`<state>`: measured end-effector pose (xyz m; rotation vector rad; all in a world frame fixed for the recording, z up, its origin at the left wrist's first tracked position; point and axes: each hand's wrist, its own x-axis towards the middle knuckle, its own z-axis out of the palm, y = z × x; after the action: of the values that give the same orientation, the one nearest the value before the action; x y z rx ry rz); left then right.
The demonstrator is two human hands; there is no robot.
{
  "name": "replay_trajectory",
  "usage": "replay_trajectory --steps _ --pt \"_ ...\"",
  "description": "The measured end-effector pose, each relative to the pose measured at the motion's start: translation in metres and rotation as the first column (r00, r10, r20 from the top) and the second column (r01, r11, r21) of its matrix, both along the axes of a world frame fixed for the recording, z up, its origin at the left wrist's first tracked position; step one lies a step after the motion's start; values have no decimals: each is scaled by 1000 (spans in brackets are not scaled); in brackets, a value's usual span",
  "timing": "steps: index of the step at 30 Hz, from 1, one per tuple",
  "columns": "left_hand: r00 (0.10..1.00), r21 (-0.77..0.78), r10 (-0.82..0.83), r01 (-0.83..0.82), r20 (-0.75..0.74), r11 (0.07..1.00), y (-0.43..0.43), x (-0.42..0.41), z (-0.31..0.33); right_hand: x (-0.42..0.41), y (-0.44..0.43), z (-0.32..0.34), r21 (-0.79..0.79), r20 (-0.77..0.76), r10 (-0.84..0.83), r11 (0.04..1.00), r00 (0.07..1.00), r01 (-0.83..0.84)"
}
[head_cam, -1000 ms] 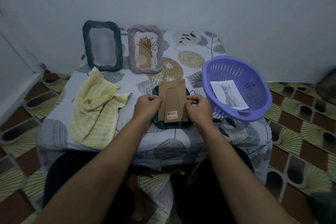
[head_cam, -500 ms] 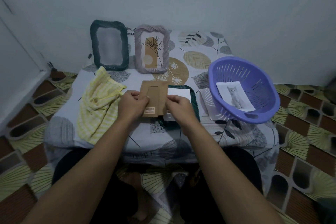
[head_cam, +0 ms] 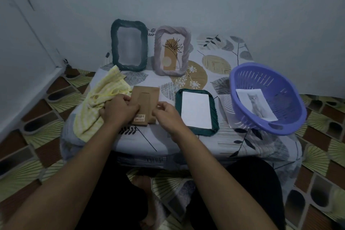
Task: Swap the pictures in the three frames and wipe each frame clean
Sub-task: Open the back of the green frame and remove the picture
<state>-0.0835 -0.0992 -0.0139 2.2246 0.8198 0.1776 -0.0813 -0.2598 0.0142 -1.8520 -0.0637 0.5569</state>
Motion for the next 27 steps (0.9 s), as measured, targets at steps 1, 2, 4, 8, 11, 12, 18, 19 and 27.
replay_trajectory --steps 1,2,4,8,11,12,18,19,27 --pt "1000 24 -12 12 -7 1000 -1 0 -1 -1 0 0 -6 -4 -5 1000 1000 5" --pt "1000 41 -21 22 -11 999 -3 0 -1 0 -1 -2 -14 -6 -13 1000 1000 13" --pt "999 63 -33 33 -11 997 -9 1 -3 -1 -5 -1 -37 -4 -20 999 1000 20" --pt "998 104 -63 65 -25 992 -27 4 -8 4 -17 1 -95 -3 -24 995 1000 23" --pt "993 196 -97 108 -63 975 -37 5 -9 7 -21 3 -148 13 25 989 1000 -22" --pt "993 223 -102 113 -63 968 -39 4 -9 8 -22 2 -157 23 33 987 999 -29" --pt "987 397 -147 159 -61 904 -42 -4 -14 5 -19 5 -202 72 82 977 994 -66" --pt "986 411 -153 164 -58 897 -42 -4 -14 5 -19 6 -204 75 89 976 993 -73" --pt "958 396 -273 217 90 892 -53 -3 -3 9 -37 9 -217 242 -9 974 970 64"
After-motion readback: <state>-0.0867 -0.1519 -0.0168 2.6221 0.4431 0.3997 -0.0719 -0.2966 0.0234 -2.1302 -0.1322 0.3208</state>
